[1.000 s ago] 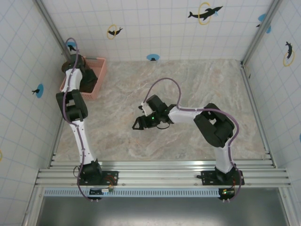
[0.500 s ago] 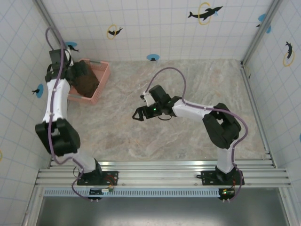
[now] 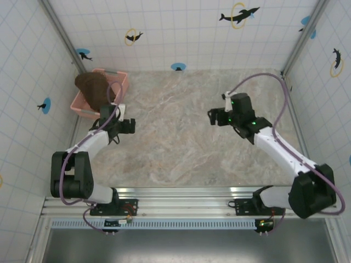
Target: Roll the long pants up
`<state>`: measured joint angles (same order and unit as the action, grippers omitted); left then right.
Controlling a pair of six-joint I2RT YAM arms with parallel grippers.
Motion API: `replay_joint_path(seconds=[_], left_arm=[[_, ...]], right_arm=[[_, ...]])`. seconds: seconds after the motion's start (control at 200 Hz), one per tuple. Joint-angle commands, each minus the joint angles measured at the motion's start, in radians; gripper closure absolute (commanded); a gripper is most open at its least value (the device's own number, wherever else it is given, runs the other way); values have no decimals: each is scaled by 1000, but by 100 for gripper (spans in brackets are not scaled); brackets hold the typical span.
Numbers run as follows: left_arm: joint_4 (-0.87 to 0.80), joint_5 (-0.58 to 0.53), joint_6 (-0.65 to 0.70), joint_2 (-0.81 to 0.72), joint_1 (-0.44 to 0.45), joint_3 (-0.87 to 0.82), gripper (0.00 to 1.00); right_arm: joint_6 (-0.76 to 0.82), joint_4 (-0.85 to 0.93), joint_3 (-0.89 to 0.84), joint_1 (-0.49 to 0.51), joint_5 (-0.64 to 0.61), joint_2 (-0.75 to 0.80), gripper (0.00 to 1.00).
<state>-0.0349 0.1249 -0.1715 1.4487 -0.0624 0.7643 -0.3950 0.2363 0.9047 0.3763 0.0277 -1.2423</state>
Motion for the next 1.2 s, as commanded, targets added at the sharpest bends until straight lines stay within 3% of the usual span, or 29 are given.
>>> replay_joint_path(seconds=[0.0,0.1,0.225,0.29,0.35,0.405,0.46,0.515,0.575,0.676,0.771,0.831,0.891,0.961,1.116,1.191], left_arm=[[230,-51,104,5,-1,-67,2],[532,-58,124,-1,10,-217,3],[541,-54,223,62,67,-182,3],[589,-125,265,52,126,-212,3],[752,-142,250,37,126,-312,3],[1026,-133,267,107,129,-399,3],[826,-125,261,56,129,-358,3],[937,-127,259,87,129,-375,3],[850,-127,261,61,128,-362,3],[859,-129,262,60,129,-366,3],[850,-115,254,63,120,-359,2],[855,-111,253,65,116,-359,2],[857,-113,253,66,116,-359,3],[854,-112,253,66,117,-358,3],[849,-111,253,65,116,-355,2],[846,-105,250,66,113,-354,3]], right_arm=[[79,33,-120,-66,-196,143,3],[130,-7,-235,-137,-265,249,3],[216,-153,-391,-227,-227,292,3],[274,-247,-465,-231,-260,293,3],[284,-352,-520,-246,-278,281,3],[259,-456,-559,-269,-281,254,3],[272,-589,-601,-272,-278,210,3],[269,-684,-605,-276,-285,158,3],[317,-797,-605,-275,-264,95,3],[329,-984,-578,-283,-266,-54,3],[354,-1043,-520,-290,-123,-223,3],[388,-1175,-530,-261,-122,-312,2],[390,-1077,-529,-266,-120,-255,2],[404,-1213,-574,-253,-105,-281,2],[385,-1028,-489,-247,-181,-271,2],[382,-1035,-492,-249,-182,-272,2]])
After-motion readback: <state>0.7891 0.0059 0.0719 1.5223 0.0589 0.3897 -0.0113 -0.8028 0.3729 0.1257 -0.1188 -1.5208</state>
